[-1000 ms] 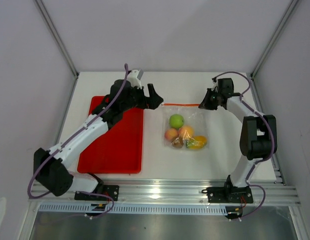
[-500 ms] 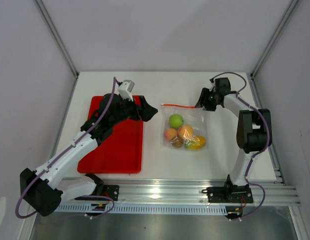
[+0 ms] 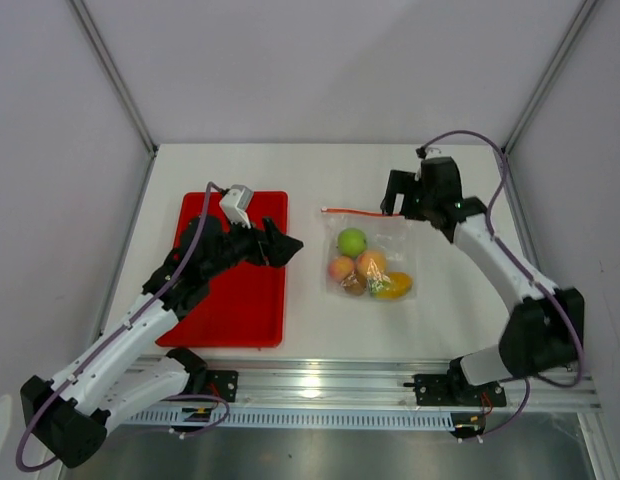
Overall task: Place the food in the zip-top bag and seal the zipper
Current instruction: Reset both arms
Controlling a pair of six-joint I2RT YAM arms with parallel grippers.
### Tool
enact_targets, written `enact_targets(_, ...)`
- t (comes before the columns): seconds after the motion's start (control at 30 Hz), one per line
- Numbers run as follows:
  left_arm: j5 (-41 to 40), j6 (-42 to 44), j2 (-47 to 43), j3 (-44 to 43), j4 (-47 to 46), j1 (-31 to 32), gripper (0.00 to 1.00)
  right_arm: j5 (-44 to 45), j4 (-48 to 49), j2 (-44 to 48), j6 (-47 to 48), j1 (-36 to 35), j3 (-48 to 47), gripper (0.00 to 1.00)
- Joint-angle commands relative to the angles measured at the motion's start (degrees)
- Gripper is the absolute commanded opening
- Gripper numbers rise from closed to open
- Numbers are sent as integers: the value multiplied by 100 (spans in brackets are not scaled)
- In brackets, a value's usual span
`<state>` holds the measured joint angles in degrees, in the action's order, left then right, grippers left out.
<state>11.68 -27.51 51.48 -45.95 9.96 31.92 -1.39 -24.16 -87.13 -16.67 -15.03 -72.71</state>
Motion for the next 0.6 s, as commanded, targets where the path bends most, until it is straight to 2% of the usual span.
enact_targets(0.0, -26, -185, -287, 270, -11, -10, 99, 1174, 157, 1327, -380, -709, 1028, 100)
enact_targets(0.07, -122, -263, -393, 516, 50, -11, 99, 1571, 167, 2116, -626, -1149, 1677, 99)
enact_targets(0.23, -193, -535, -841, 1052, -19, -11, 99, 1712, -780, 3375, -1487, -1441, 2470, 99)
enact_targets(0.27, -193, -589, -885, 1097, -20, -11, 99, 1729, -879, 3378, -1576, -1511, 2594, 99)
enact_targets(0.37, -114, -817, -973, 1308, -81, -11, 99, 1957, -1064, 4167, -2023, -1845, 2998, 100)
enact_targets(0.5, 79, -1133, -1236, 1815, -248, -11, 100, 1730, -1020, 5518, -2532, -2100, 3911, 99)
enact_targets(0.57, 360, -1301, -1596, 2010, -625, -11, 99, 1433, -863, 5977, -2648, -2285, 4132, 100)
